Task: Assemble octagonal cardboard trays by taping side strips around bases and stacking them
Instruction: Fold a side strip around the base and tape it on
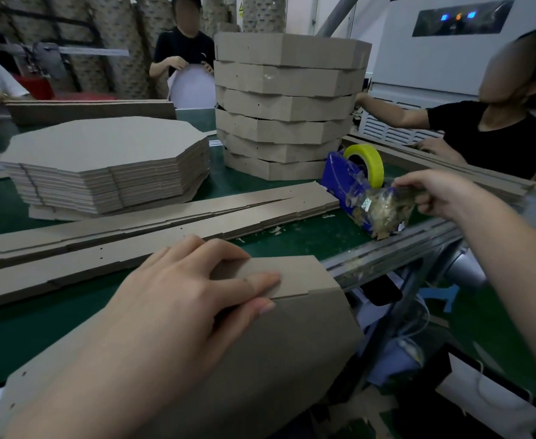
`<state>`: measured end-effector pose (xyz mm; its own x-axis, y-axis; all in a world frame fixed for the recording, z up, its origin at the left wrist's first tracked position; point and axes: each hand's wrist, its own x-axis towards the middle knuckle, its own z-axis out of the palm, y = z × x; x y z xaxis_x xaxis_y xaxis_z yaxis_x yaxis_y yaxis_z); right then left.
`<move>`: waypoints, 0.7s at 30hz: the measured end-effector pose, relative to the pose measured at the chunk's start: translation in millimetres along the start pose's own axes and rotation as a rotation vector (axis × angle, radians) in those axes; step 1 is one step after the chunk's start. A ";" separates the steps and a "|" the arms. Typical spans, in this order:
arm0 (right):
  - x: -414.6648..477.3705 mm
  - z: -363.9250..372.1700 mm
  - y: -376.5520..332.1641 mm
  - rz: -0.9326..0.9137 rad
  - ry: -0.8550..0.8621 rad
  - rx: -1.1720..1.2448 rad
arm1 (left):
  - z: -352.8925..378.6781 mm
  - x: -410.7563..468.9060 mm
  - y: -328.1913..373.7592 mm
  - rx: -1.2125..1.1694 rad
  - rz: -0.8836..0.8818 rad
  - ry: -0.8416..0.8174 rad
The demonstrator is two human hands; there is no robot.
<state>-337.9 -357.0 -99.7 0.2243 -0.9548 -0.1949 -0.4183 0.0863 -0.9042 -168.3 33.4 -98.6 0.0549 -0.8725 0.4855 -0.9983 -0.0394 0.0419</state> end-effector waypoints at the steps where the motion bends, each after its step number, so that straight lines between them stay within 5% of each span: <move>1: 0.5 -0.6 -0.2 0.041 -0.029 0.107 | 0.0 0.0 0.1 -0.003 -0.001 0.000; 8: 0.4 -1.8 7.4 0.033 -0.039 0.456 | -0.1 -1.5 0.7 -0.030 -0.009 -0.017; 15: -18.6 -2.8 57.2 -0.238 -0.091 0.854 | 0.0 -0.8 -0.3 -0.022 -0.016 -0.019; 17: -25.4 -1.4 68.4 -0.244 0.019 0.614 | -0.2 -0.4 0.0 -0.022 -0.018 -0.021; 21: -45.6 -10.1 70.8 -0.243 0.358 -0.291 | -1.8 0.6 0.5 -0.036 -0.036 -0.035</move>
<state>-386.6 -310.2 -150.9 0.0514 -0.9793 0.1960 -0.6303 -0.1840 -0.7542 -168.7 33.7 -96.7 0.0899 -0.8871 0.4527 -0.9944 -0.0544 0.0907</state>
